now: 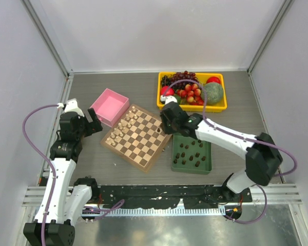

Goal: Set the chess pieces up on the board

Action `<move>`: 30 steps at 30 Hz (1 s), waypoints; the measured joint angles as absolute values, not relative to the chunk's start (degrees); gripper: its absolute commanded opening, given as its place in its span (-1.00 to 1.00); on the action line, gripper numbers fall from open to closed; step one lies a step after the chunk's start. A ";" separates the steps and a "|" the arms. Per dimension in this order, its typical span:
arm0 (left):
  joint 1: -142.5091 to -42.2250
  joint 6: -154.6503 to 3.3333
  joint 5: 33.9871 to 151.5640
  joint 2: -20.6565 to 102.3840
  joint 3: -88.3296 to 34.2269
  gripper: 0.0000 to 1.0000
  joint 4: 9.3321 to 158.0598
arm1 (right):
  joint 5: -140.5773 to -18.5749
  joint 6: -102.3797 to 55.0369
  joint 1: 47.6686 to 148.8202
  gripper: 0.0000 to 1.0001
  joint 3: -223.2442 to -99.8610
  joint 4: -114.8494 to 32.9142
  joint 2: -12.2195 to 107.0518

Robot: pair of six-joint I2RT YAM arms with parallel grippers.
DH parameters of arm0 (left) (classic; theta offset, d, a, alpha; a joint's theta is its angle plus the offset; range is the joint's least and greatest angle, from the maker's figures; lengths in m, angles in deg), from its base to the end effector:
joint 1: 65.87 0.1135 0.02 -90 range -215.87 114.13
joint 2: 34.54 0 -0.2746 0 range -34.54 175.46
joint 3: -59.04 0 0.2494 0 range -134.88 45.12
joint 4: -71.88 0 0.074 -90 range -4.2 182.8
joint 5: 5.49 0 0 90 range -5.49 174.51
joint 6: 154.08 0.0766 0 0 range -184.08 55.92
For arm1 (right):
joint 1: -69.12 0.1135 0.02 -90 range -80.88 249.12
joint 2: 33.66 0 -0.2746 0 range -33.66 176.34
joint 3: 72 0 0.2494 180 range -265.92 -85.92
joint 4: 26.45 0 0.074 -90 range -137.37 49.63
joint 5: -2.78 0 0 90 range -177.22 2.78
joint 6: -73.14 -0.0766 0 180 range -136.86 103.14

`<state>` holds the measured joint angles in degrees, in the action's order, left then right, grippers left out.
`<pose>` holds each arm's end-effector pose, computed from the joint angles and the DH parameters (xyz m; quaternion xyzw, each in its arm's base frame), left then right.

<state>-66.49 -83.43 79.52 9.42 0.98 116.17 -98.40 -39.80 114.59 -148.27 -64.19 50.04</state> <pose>0.1942 0.0046 0.2893 -0.1623 0.8510 -0.0492 0.4971 0.2507 0.2336 0.2484 -0.1433 0.9096 0.1389 0.3645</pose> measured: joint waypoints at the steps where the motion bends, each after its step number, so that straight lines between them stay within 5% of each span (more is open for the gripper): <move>1: -66.49 -83.43 79.56 9.42 0.98 0.98 116.17 | -98.24 -39.82 115.49 -0.64 -149.40 -63.97 52.05; 30: -66.49 -83.46 79.87 9.18 0.98 0.98 116.19 | -98.31 -39.53 119.86 -0.63 -158.52 -64.25 69.66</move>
